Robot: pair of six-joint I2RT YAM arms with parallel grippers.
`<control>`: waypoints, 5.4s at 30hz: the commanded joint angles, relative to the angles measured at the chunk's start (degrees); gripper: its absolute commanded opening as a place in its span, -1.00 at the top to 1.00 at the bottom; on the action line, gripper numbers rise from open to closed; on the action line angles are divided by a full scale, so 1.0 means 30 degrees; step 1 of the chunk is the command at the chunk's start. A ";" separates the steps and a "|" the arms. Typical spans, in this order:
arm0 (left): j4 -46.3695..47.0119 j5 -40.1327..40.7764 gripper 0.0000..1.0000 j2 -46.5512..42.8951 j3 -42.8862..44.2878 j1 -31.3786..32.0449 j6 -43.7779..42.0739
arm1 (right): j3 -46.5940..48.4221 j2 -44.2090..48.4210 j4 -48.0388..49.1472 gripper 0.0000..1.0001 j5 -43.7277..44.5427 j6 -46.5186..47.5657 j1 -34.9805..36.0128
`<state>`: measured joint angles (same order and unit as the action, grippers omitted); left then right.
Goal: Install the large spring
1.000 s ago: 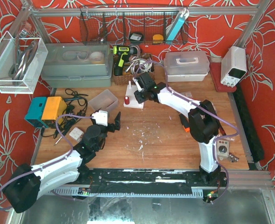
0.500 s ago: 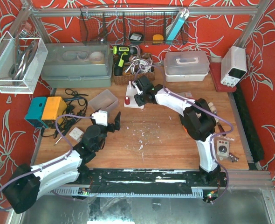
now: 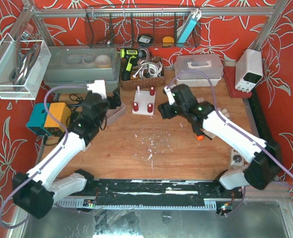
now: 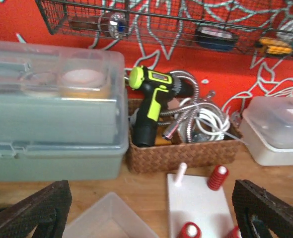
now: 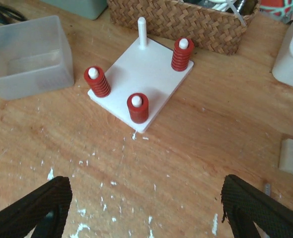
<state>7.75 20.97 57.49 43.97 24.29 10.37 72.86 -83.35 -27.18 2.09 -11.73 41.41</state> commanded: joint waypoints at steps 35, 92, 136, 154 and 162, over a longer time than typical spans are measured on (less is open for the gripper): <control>-1.4271 -1.0938 0.01 1.7112 1.1445 -0.6486 -1.3199 | -0.4672 0.3223 0.3598 -0.98 -0.2694 -0.1168 0.0062; -1.0668 -0.6627 0.00 1.7767 0.9239 -0.6502 -1.2490 | -0.5244 0.3528 0.4156 -0.98 -0.1460 -0.0962 0.0026; -0.0344 -1.0470 1.00 0.3857 0.1196 0.2520 -1.7445 | -0.1201 0.1343 0.3612 -0.33 -1.0468 -0.3579 -0.0787; 0.0152 -0.8234 1.00 0.3420 -0.0220 0.3533 -2.4011 | -0.1984 0.2299 0.1199 -0.47 -0.5944 0.9474 -0.0766; 0.1456 -0.8996 1.00 0.1608 -0.2257 0.3558 -2.7613 | 0.3706 -0.1508 -0.6152 -0.35 -1.0044 1.2225 -0.0856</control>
<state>7.25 -5.13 65.17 38.41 34.61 -64.99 77.38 -82.48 -34.37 -20.23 19.40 39.03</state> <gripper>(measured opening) 0.304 0.711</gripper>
